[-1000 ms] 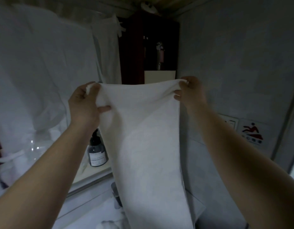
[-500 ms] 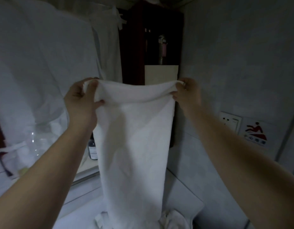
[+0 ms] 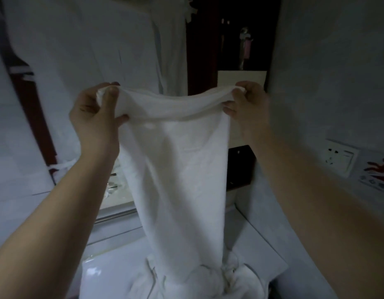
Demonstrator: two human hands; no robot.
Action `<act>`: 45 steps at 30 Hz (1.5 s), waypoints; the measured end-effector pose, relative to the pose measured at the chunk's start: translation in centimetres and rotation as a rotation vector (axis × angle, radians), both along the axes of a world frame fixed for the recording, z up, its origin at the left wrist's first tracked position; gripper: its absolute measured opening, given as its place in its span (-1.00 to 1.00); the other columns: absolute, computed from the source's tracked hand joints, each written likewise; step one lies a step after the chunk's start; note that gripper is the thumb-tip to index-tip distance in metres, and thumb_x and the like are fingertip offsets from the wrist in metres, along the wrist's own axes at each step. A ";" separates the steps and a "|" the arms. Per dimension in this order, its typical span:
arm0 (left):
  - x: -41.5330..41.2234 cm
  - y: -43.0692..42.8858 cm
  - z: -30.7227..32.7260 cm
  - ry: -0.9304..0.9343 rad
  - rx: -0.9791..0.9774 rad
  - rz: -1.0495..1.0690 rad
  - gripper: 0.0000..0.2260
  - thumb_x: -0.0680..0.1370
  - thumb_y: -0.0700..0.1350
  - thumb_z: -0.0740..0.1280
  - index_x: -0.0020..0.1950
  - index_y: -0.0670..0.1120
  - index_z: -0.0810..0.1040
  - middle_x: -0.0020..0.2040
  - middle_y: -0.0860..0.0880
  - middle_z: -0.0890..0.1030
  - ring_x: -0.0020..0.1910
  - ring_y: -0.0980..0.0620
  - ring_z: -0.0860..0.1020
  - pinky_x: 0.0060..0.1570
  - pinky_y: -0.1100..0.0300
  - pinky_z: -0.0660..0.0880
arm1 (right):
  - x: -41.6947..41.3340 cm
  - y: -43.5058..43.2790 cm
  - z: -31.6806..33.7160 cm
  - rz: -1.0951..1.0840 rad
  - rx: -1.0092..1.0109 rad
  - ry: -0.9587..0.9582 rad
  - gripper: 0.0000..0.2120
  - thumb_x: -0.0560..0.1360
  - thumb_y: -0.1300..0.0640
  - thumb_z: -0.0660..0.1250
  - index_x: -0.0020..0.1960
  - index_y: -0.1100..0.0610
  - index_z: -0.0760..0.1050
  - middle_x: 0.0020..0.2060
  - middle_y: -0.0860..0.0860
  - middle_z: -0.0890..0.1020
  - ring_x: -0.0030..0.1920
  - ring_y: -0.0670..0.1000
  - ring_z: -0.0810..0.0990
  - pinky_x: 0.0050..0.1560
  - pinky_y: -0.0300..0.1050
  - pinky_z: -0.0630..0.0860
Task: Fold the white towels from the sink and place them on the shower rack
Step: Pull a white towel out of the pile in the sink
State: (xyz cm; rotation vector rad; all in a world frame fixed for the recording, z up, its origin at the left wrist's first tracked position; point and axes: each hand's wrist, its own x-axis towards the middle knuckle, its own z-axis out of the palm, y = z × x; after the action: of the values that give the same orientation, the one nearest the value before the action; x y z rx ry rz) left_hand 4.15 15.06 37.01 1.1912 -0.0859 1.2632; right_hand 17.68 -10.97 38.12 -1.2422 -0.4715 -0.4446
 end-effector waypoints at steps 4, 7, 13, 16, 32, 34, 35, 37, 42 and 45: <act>-1.6 1.6 2.0 -0.044 0.061 0.037 -0.98 0.51 -0.02 0.46 -0.09 0.11 0.69 0.03 0.05 0.73 0.04 0.04 0.69 -0.20 -0.04 0.68 | -0.8 2.5 2.1 0.062 0.060 -0.054 -0.92 0.54 0.16 0.33 0.03 0.05 0.55 0.07 0.16 0.66 0.07 0.18 0.70 0.01 0.11 0.69; -2.3 3.5 3.2 -0.050 0.074 0.058 -0.97 0.50 0.00 0.46 -0.08 0.11 0.68 0.05 0.04 0.72 0.06 0.02 0.68 -0.21 -0.05 0.67 | -1.3 4.7 3.4 0.110 0.091 -0.053 -0.91 0.59 0.24 0.30 0.02 0.08 0.53 0.07 0.20 0.65 0.09 0.25 0.68 0.04 0.13 0.68; -3.2 7.0 4.5 -0.025 0.042 0.072 -0.95 0.50 -0.01 0.45 -0.11 0.16 0.70 0.05 0.07 0.72 0.07 0.06 0.67 -0.15 -0.15 0.68 | -1.9 9.0 4.9 0.152 0.092 -0.010 -0.90 0.62 0.26 0.27 0.03 0.09 0.51 0.07 0.17 0.64 0.11 0.23 0.67 0.06 0.09 0.67; -3.5 8.7 5.4 -0.020 0.060 0.079 -0.87 0.53 -0.04 0.43 -0.15 0.19 0.70 0.01 0.09 0.72 0.05 0.08 0.68 -0.12 -0.18 0.67 | -1.7 11.3 5.6 0.178 0.096 -0.010 -0.88 0.62 0.26 0.27 0.00 0.08 0.52 0.04 0.14 0.64 0.12 0.23 0.67 0.05 0.07 0.67; -4.0 13.8 2.1 0.040 0.083 0.183 -0.93 0.56 -0.06 0.43 0.00 -0.02 0.61 0.04 0.08 0.72 0.08 0.08 0.68 -0.08 -0.07 0.68 | -0.2 17.3 3.2 0.215 0.045 0.032 -0.89 0.61 0.22 0.29 0.04 0.03 0.52 0.08 0.11 0.62 0.01 0.09 0.69 -0.01 -0.13 0.65; -4.8 13.1 0.6 0.058 0.046 0.210 -0.89 0.56 -0.06 0.43 0.04 -0.06 0.61 0.04 0.09 0.72 0.08 0.09 0.68 -0.09 -0.05 0.69 | -0.7 16.6 1.8 0.226 0.008 0.038 -0.90 0.61 0.21 0.29 0.06 0.04 0.52 0.06 0.08 0.63 -0.03 0.02 0.70 -0.04 -0.19 0.64; -5.2 12.7 -0.1 0.065 0.030 0.216 -0.90 0.56 -0.05 0.43 0.03 -0.04 0.62 0.04 0.08 0.72 0.08 0.09 0.68 -0.09 -0.04 0.69 | -0.9 16.2 1.1 0.223 -0.018 0.035 -0.91 0.61 0.21 0.30 0.07 0.05 0.53 0.07 0.09 0.63 -0.01 0.03 0.70 -0.05 -0.20 0.64; -6.0 11.7 -1.2 0.074 0.011 0.221 -0.98 0.55 -0.05 0.44 -0.04 0.04 0.64 0.05 0.08 0.72 0.08 0.07 0.68 -0.09 -0.04 0.68 | -1.3 15.2 0.1 0.204 -0.082 0.021 -0.91 0.62 0.20 0.29 0.09 0.08 0.52 0.08 0.10 0.63 0.02 0.04 0.69 -0.07 -0.21 0.64; -8.2 9.6 -3.5 0.135 0.001 0.287 -0.97 0.56 -0.05 0.43 -0.07 0.08 0.63 -0.07 0.15 0.71 -0.03 0.13 0.68 -0.13 0.05 0.66 | -2.2 12.8 -1.8 0.108 -0.219 -0.002 -0.91 0.60 0.14 0.31 0.02 -0.03 0.55 -0.06 -0.06 0.66 -0.14 -0.12 0.69 -0.18 -0.22 0.64; -9.8 9.1 -4.8 0.205 0.112 0.443 -0.94 0.54 0.00 0.44 -0.12 0.15 0.64 -0.17 0.17 0.69 -0.23 0.17 0.62 -0.36 0.19 0.56 | -3.0 11.2 -3.3 0.023 -0.343 -0.055 -0.85 0.57 0.08 0.30 -0.08 -0.19 0.53 -0.11 -0.19 0.63 -0.09 -0.21 0.61 0.01 -0.21 0.58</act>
State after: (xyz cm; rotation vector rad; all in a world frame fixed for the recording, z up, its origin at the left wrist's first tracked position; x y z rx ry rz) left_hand -5.61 24.21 32.20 1.4827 0.2760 1.5229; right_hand 14.68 0.28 34.81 -1.5558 -0.6260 -0.3889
